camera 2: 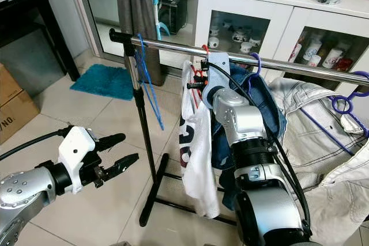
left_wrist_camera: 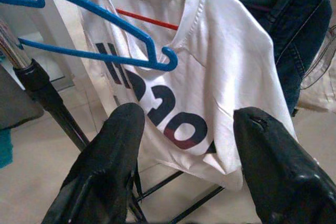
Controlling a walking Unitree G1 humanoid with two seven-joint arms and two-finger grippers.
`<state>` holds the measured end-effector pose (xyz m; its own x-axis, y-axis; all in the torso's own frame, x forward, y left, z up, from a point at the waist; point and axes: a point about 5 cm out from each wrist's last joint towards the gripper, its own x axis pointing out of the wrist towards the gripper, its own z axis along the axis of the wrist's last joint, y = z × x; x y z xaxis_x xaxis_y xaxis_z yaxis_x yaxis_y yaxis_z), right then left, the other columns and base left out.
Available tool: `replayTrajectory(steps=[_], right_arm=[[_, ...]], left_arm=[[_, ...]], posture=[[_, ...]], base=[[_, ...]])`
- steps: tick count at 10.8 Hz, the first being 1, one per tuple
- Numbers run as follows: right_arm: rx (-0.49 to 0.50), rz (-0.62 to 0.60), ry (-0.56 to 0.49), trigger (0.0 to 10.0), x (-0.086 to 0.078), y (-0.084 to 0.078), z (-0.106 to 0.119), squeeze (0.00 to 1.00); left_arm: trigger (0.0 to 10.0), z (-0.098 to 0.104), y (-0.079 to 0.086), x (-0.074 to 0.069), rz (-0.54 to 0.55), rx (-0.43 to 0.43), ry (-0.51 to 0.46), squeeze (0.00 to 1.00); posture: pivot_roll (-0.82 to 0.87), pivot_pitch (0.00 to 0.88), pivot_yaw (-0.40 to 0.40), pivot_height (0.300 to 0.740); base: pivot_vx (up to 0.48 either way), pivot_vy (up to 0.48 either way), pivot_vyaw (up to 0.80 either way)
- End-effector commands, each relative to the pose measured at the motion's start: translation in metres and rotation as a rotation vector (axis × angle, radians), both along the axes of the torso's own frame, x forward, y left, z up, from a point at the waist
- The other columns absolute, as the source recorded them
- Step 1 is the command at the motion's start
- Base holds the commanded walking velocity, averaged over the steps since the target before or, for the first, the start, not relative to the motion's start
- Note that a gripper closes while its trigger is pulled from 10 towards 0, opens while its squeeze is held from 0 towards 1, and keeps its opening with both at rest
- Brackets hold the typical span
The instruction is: Hang hanger
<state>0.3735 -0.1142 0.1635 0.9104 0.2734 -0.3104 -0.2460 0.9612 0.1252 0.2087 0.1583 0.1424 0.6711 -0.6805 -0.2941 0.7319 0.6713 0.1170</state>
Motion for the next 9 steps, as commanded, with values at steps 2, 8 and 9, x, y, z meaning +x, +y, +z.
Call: replayTrajectory(steps=[2, 8, 9], right_arm=[[-0.008, -0.035, -0.050, 0.0, 0.003, -0.002, 0.008, 0.00], [-0.066, 0.072, -0.251, 0.0, -0.031, -0.011, 0.018, 0.00], [-0.038, 0.098, -0.238, 0.0, -0.045, -0.014, 0.011, 0.00]], left_arm=[[10.0, -0.003, -0.001, 0.001, 0.000, 0.013, 0.007, 0.00], [10.0, -0.002, 0.004, 0.014, 0.338, -0.057, -0.081, 0.00], [10.0, -0.004, 0.004, 0.013, 0.399, -0.084, -0.085, 0.00]], posture=[[-0.04, 0.000, -0.001, 0.740], [-0.04, 0.000, -0.030, 0.740], [-0.04, 0.000, -0.040, 0.740]], base=[[0.000, 0.000, 0.00], [0.000, 0.000, 0.00], [0.000, 0.000, 0.00]])
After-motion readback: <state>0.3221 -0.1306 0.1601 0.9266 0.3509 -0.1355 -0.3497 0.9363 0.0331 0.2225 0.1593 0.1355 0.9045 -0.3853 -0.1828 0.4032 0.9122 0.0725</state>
